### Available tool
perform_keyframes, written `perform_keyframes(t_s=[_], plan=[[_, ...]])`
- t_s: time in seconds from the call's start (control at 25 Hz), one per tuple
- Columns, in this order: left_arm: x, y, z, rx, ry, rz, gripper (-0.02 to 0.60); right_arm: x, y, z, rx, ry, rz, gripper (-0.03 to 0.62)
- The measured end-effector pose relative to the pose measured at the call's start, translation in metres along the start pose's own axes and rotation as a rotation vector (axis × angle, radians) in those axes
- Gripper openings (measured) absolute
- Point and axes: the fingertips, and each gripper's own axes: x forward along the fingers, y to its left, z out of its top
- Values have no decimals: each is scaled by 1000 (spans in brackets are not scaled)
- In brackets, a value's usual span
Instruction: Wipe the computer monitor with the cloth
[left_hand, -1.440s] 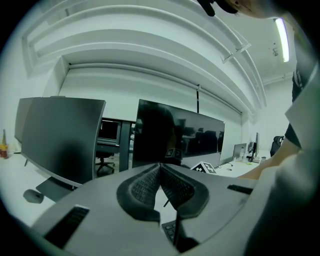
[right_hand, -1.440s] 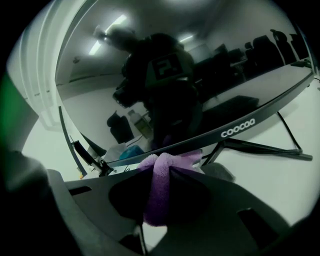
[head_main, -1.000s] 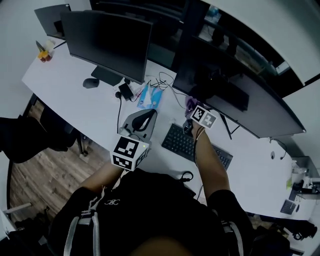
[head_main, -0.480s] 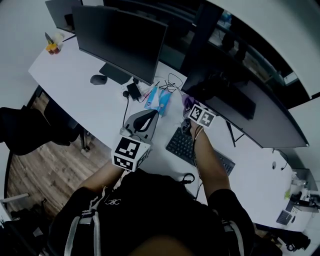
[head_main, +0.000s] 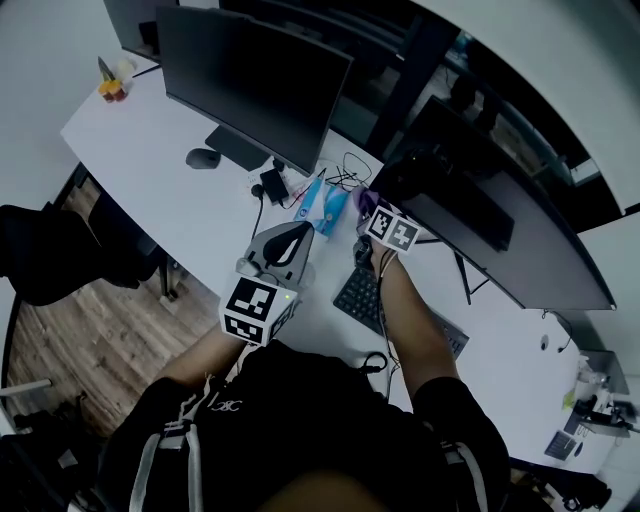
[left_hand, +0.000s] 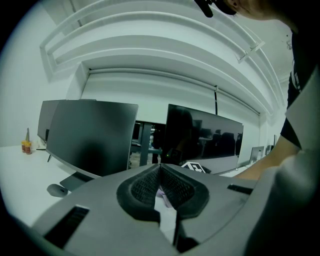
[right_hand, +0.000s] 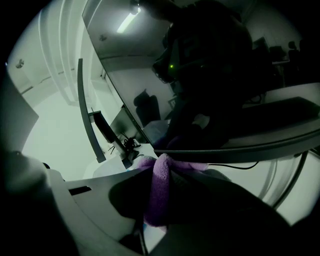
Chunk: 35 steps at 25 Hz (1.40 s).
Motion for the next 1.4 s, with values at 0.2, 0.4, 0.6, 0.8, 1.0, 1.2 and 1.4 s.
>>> perform_keyframes(t_s=[0.2, 0.4, 0.6, 0.8, 1.0, 1.2, 1.4], plan=[[3, 3, -1, -10, 0, -6, 14, 8, 11, 2, -11, 5, -9, 83], [2, 7, -4, -16, -2, -4, 14, 15, 21, 6, -7, 8, 5, 81], [-2, 10, -4, -17, 1, 2, 14, 10, 36, 23, 29, -69, 36, 81], [-4, 7, -3, -19, -7, -8, 14, -2, 43, 41, 105, -136, 24, 81], [-7, -4, 2, -4, -17, -29, 14, -17, 43, 50, 137, -173, 8, 81], [-12, -5, 0, 4, -14, -33, 14, -33, 50, 61, 85, -195, 12, 81], [-17, -18, 1, 22, -14, -55, 14, -61, 63, 81, 45, -245, 46, 81]])
